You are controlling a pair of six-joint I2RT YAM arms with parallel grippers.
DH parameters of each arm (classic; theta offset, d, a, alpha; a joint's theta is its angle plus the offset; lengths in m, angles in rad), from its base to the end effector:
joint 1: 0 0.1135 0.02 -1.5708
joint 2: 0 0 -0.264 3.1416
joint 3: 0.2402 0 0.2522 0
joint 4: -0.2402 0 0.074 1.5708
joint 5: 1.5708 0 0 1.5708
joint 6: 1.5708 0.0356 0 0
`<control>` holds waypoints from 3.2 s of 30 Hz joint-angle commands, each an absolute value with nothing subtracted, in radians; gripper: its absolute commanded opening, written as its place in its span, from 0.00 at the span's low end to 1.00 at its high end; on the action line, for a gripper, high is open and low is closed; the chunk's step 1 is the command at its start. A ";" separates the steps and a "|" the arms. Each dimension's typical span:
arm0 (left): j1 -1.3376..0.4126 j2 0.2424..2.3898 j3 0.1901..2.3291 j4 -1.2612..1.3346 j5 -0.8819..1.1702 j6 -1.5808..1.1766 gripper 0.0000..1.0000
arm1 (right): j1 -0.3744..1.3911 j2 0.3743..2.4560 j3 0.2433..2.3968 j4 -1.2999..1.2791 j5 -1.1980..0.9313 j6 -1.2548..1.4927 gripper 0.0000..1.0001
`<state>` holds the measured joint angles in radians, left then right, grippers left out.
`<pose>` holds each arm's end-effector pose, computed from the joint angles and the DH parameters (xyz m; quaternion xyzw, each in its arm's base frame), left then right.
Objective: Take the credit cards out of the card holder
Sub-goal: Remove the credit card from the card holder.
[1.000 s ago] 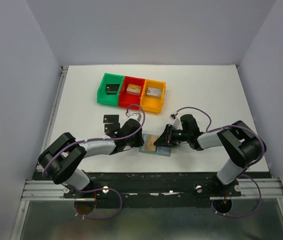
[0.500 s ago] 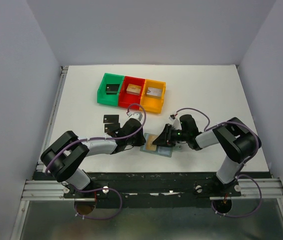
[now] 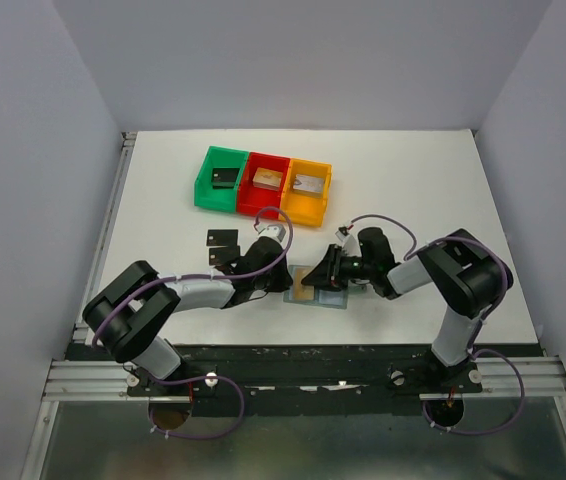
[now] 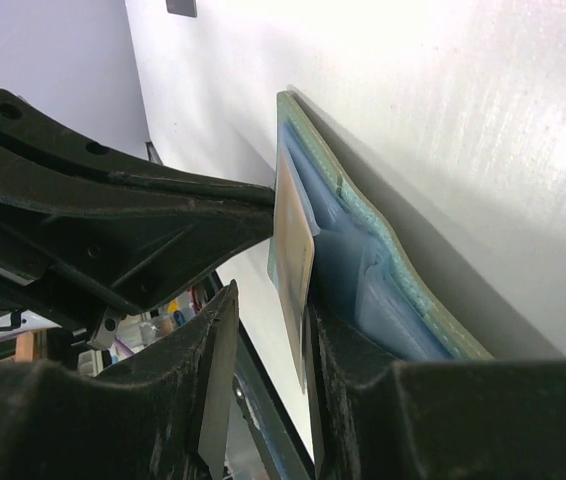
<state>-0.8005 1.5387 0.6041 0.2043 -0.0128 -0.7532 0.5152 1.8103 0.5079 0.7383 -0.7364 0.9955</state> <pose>0.2002 -0.2056 0.1429 0.0190 0.9128 -0.2818 0.2950 0.2408 0.1638 0.0960 0.0258 0.8351 0.5381 0.1115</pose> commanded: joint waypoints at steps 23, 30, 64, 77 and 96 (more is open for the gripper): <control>-0.821 1.592 0.554 0.118 0.008 -0.787 0.00 | 0.531 1.720 0.512 0.618 -0.753 0.899 0.38; -0.816 1.591 0.543 0.124 0.009 -0.793 0.00 | 0.526 1.675 0.512 0.540 -0.738 0.856 0.37; -0.802 1.595 0.538 0.107 -0.015 -0.796 0.00 | 0.460 1.582 0.486 0.430 -0.712 0.788 0.25; -0.802 1.586 0.534 0.115 -0.017 -0.792 0.00 | 0.437 1.575 0.474 0.391 -0.673 0.770 0.10; -0.841 1.537 0.500 0.141 0.027 -0.752 0.00 | 0.385 1.316 0.433 0.105 -0.583 0.628 0.00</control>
